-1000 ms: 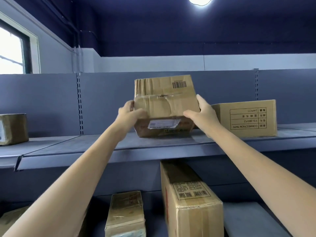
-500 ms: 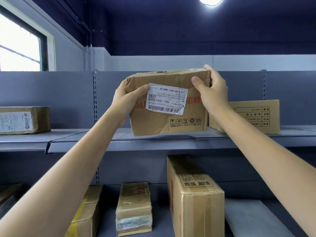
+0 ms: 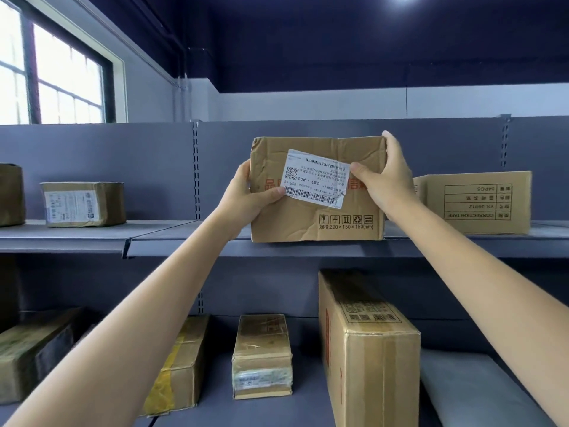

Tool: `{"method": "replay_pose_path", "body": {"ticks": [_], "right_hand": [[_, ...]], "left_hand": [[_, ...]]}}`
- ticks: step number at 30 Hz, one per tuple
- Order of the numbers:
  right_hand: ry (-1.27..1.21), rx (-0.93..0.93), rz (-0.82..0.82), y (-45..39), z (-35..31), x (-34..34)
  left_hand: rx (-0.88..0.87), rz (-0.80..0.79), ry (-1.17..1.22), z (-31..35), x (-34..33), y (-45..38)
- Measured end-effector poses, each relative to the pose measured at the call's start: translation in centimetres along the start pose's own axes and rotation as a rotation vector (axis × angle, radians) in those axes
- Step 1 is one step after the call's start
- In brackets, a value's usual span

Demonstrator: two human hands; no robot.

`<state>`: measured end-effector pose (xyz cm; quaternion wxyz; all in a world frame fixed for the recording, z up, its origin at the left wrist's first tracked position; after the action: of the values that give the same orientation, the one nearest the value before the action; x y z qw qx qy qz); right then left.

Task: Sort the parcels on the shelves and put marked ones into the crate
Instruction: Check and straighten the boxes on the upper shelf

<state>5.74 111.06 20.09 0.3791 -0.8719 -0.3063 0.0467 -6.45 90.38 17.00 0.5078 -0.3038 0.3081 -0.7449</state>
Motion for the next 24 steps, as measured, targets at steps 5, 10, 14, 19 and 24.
{"method": "replay_pose_path", "body": {"ticks": [5,10,14,19,24], "right_hand": [[-0.088,-0.141,-0.09,0.8,3.9,-0.8],[-0.041,-0.259,-0.213,2.2,7.1,-1.7],[0.006,-0.279,-0.261,2.8,7.5,-1.7],[0.012,-0.255,-0.251,2.9,7.2,-1.8],[-0.1,-0.351,-0.131,2.6,8.5,-1.6]], "left_hand": [[-0.093,0.045,-0.348,1.7,0.9,-0.3],[-0.308,0.024,-0.665,6.7,-0.5,-2.0],[-0.318,-0.035,-0.75,6.8,-1.5,-2.7],[-0.312,0.027,-0.688,6.4,-0.9,-2.4],[-0.312,0.171,-0.663,6.3,1.1,-2.1]]}}
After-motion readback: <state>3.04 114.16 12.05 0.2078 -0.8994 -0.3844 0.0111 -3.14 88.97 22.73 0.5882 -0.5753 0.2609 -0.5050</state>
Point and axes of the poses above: each hand's wrist, its own y-axis away from the middle knuckle, its own x-axis out of the back of the hand, z = x × y, the point moved 8 cm from there along -y, towards the middle knuckle, and after that the axes turned 9 degrees about -x, right-handed, at the moved point
